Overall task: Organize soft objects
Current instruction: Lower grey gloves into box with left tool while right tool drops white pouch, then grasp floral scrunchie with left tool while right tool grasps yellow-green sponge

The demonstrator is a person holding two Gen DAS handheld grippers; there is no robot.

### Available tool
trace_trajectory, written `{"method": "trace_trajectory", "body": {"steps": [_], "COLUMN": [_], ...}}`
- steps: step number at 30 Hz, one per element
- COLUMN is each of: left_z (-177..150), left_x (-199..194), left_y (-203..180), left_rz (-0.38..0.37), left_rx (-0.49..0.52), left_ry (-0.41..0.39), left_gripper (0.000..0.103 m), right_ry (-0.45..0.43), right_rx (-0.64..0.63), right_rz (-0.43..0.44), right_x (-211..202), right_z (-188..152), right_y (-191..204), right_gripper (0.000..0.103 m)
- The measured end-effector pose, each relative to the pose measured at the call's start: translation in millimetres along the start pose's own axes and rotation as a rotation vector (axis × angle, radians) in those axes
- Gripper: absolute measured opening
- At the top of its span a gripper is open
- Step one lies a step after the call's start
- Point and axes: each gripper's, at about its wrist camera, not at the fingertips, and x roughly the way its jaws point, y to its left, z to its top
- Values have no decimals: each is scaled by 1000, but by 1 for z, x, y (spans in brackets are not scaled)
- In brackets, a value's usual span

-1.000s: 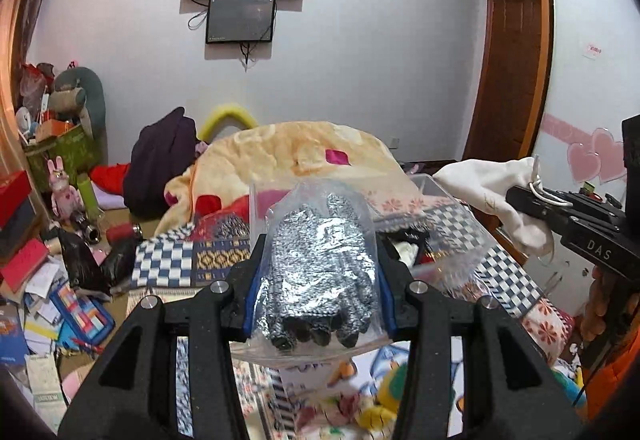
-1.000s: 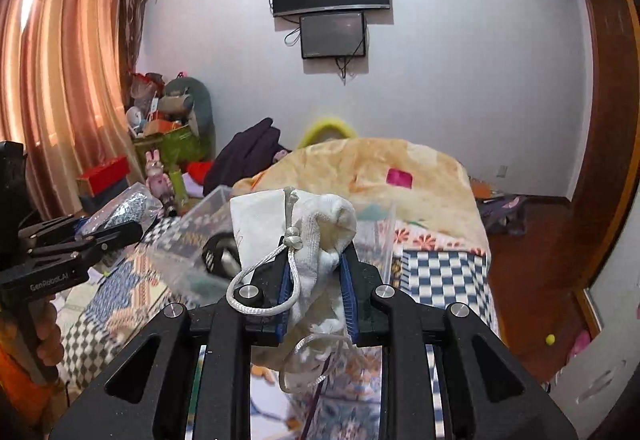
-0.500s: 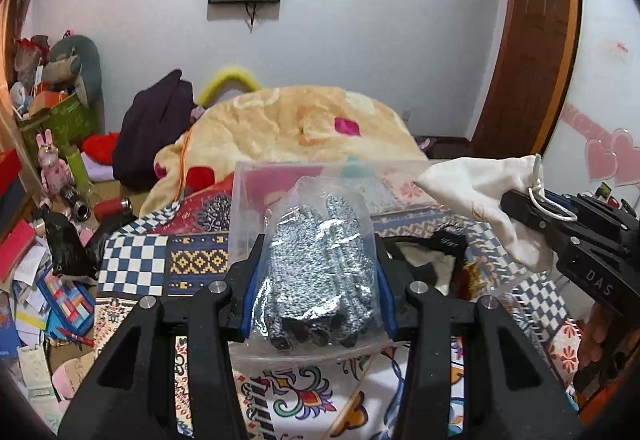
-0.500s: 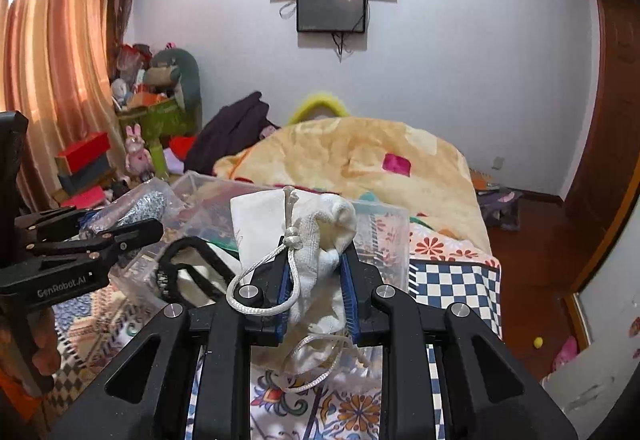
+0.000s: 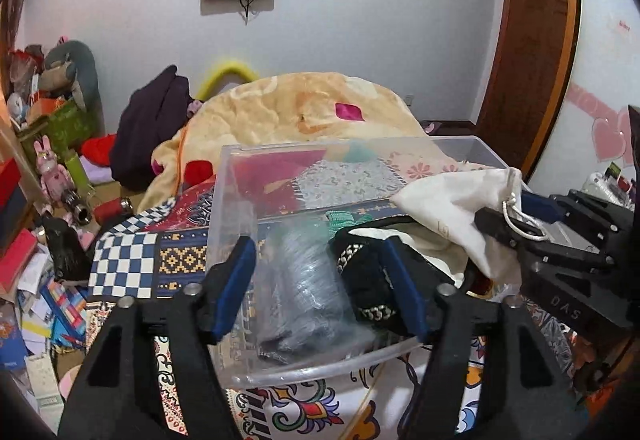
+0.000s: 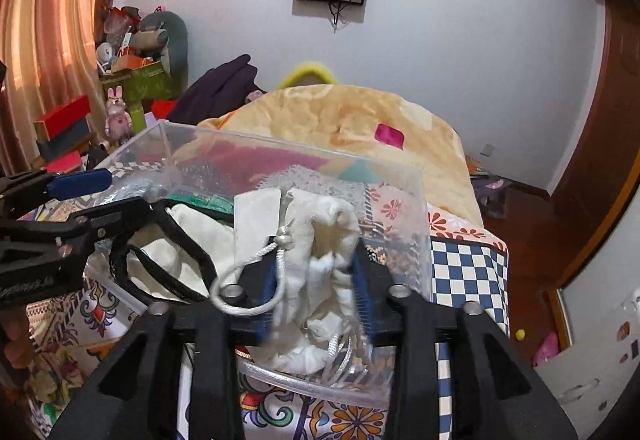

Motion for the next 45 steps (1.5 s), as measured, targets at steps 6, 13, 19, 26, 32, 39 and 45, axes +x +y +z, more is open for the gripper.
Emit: {"method": "trace_trajectory", "body": {"steps": [6, 13, 19, 26, 32, 39, 45], "left_z": [0, -2, -16, -46, -79, -120, -140], "left_x": [-12, -52, -82, -103, -95, -82, -81], "left_y": [-1, 6, 2, 0, 8, 18, 19], "left_rz": [-5, -12, -9, -19, -36, -29, -53], "left_rx": [2, -31, 6, 24, -2, -36, -56], "left_ry": [-19, -108, -132, -103, -9, 93, 136], "left_gripper": [73, 92, 96, 100, 101, 101, 101], "right_ry": [-28, -100, -136, -120, -76, 34, 140], "right_rx": [6, 39, 57, 44, 17, 14, 11], "right_rz": [-13, 15, 76, 139, 195, 272, 346], "right_x": [-15, -50, -77, -89, -84, -63, -43], "right_z": [0, 2, -9, -30, -50, -74, -91], "right_y": [-6, -13, -10, 12, 35, 52, 62], "right_gripper": [71, 83, 88, 88, 88, 87, 59]}}
